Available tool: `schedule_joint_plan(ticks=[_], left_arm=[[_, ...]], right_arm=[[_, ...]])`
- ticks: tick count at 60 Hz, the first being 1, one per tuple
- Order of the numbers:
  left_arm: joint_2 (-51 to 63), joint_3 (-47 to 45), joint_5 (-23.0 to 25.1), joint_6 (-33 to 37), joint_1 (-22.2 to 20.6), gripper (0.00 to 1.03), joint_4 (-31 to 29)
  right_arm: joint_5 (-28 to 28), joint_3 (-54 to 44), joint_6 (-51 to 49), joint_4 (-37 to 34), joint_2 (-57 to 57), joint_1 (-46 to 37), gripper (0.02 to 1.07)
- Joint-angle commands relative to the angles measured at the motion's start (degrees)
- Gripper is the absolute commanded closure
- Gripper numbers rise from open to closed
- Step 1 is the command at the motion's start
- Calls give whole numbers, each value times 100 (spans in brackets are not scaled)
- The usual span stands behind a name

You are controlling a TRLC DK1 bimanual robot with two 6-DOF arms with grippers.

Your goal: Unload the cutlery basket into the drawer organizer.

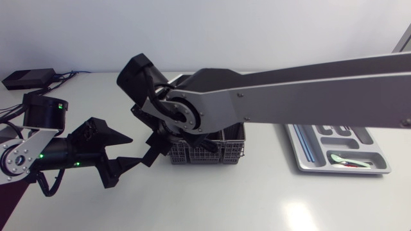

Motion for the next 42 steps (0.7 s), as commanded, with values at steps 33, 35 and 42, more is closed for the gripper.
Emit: schedule_joint_plan(ticks=[33, 35, 42], left_arm=[[73, -397, 272, -20, 36, 20, 503], [82, -406, 263, -20, 36, 20, 512], [108, -423, 272, -20, 27, 20, 538]], right_arm=[[456, 158, 201, 34, 442, 124, 65], [456, 158, 201, 43, 442, 124, 65], [544, 167, 227, 52, 451, 106, 65]])
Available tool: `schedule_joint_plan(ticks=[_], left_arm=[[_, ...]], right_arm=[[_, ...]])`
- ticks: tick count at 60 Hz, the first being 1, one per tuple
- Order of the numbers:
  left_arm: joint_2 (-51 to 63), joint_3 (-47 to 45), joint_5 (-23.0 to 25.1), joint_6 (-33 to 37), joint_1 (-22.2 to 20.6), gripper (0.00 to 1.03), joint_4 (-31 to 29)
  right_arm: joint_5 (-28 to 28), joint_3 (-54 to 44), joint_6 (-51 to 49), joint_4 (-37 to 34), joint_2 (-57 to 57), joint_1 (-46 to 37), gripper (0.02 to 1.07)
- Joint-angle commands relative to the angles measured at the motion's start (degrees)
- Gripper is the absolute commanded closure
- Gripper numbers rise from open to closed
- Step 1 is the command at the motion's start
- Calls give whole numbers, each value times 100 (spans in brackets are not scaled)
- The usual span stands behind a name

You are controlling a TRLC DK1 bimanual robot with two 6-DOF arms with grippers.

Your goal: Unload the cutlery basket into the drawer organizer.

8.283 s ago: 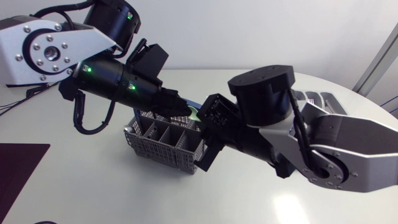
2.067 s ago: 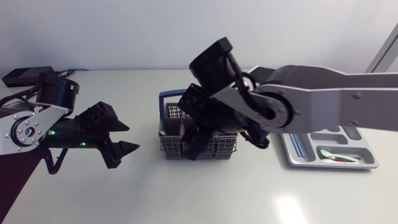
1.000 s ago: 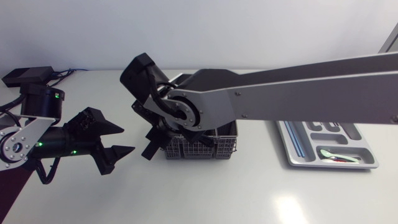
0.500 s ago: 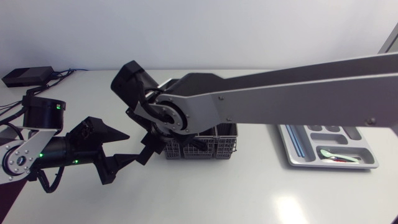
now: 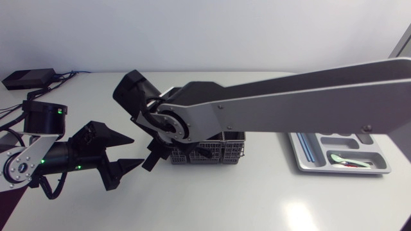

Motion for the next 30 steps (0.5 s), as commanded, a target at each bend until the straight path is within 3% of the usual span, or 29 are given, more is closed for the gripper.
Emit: schedule_joint_plan(ticks=[1, 30], left_arm=[[100, -155, 104, -16, -4, 20, 36], [108, -207, 104, -7, -13, 20, 106]], right_arm=[[105, 105, 188, 15, 97, 21, 65], [122, 88, 232, 85, -17, -49, 65]])
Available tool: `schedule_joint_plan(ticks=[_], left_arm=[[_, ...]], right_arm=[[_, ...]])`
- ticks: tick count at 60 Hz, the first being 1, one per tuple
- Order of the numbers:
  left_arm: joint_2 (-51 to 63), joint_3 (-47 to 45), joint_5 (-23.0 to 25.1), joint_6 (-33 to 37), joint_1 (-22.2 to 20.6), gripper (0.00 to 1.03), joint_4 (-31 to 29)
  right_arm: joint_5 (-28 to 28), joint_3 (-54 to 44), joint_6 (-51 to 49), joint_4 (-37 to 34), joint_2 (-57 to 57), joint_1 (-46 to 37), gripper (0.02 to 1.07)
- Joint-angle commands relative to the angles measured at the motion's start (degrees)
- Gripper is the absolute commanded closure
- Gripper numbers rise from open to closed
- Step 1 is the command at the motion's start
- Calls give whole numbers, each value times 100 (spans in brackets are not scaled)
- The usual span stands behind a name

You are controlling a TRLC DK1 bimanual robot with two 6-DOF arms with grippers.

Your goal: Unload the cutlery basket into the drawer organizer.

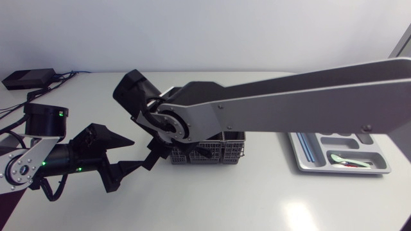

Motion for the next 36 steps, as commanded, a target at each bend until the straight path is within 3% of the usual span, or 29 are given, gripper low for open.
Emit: schedule_joint_plan(ticks=[1, 36], left_arm=[[84, -126, 104, -7, -13, 20, 42], [137, -135, 121, 1, 5, 20, 95]], right_arm=[[89, 88, 173, 43, -35, -43, 65], [54, 9, 208, 52, -246, -104, 65]])
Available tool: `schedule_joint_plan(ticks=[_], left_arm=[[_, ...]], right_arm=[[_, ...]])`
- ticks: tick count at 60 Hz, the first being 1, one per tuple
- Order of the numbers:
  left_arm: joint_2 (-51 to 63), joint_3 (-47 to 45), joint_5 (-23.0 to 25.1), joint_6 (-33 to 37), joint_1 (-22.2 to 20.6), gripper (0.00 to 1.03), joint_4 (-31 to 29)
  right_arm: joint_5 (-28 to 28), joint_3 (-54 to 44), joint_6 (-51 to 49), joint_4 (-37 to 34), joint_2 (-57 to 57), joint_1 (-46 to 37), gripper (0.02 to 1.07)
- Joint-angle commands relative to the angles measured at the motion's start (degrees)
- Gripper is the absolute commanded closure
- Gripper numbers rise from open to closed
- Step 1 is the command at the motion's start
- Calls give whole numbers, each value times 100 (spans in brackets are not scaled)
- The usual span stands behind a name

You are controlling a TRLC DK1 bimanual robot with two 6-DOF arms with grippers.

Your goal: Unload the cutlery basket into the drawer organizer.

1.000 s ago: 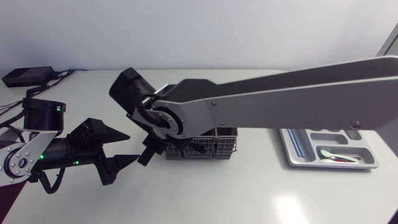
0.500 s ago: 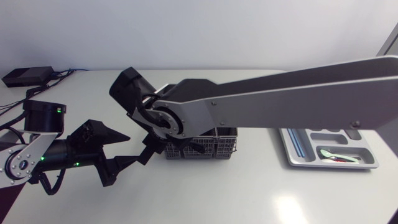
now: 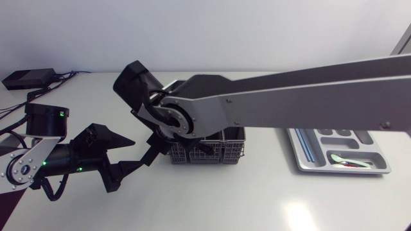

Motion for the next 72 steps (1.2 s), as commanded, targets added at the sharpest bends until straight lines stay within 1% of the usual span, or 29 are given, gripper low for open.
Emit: schedule_joint_plan(ticks=[1, 44, 53, 58, 72], left_arm=[[85, -135, 71, 1, 5, 20, 49], [129, -188, 115, 37, 40, 20, 93], [173, -206, 115, 45, 40, 20, 137], [173, -206, 115, 45, 40, 20, 137], [181, -206, 115, 54, 49, 20, 155]], right_arm=[[56, 9, 160, 48, -71, -65, 65], [39, -26, 151, 118, 52, -47, 65], [-23, -44, 151, 109, 61, -21, 65], [-207, -18, 160, 92, 78, -30, 65], [-155, -26, 160, 118, 175, -47, 65]])
